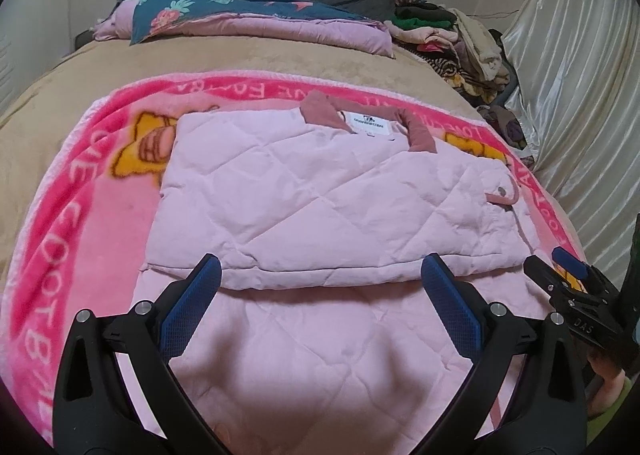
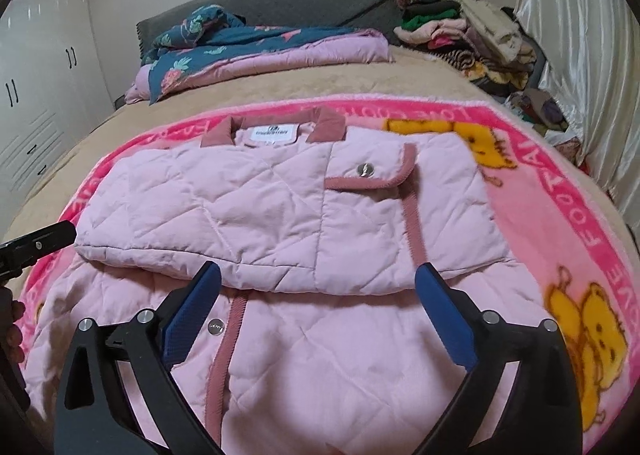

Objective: Fold large clothes

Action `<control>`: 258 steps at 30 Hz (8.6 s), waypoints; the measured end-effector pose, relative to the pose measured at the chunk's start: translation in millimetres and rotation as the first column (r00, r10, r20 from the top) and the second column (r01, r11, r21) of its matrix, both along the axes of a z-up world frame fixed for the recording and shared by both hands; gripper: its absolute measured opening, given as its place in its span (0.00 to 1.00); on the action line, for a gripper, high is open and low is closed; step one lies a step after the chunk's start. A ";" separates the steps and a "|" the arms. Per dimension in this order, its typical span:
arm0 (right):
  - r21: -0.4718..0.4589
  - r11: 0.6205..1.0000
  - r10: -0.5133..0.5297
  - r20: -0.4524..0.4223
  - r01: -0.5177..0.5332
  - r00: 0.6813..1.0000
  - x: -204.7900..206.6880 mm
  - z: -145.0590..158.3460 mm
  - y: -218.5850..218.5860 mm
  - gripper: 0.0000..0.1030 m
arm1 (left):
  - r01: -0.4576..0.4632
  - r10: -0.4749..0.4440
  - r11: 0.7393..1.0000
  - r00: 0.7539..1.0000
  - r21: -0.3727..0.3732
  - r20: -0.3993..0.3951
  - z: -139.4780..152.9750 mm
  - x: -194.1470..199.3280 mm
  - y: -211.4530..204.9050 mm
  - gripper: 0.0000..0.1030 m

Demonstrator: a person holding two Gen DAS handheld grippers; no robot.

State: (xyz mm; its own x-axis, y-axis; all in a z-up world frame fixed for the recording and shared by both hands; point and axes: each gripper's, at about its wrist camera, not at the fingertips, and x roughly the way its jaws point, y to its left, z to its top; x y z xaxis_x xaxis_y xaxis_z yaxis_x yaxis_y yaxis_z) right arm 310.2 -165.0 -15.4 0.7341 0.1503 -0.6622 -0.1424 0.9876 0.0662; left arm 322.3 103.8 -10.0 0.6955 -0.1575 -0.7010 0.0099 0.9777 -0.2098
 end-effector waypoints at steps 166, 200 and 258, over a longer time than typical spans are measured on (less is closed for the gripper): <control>-0.084 0.979 -0.192 -0.098 0.184 0.976 -232.8 -56.3 -170.7 0.96 | -0.288 0.278 0.958 0.928 -0.007 -0.247 -85.3 -234.9 38.5 0.91; 0.143 0.990 0.006 0.076 -0.017 0.997 -262.4 1.5 -175.2 0.18 | -0.271 0.260 0.961 0.953 -0.054 -0.155 -59.9 -263.2 32.8 0.28; 0.213 0.977 -0.026 0.210 -0.019 0.977 -229.4 57.5 -181.9 0.18 | -0.147 0.147 0.989 0.989 -0.001 0.022 42.0 -234.2 26.6 0.13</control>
State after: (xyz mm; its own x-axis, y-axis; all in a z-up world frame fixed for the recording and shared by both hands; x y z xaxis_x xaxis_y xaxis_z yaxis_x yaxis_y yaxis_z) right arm 80.8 -346.9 42.1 0.8542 0.2681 -0.4456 -0.1723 0.9544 0.2440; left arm 88.1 130.4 32.0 0.7266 -0.0521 -0.6851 -0.1289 0.9691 -0.2104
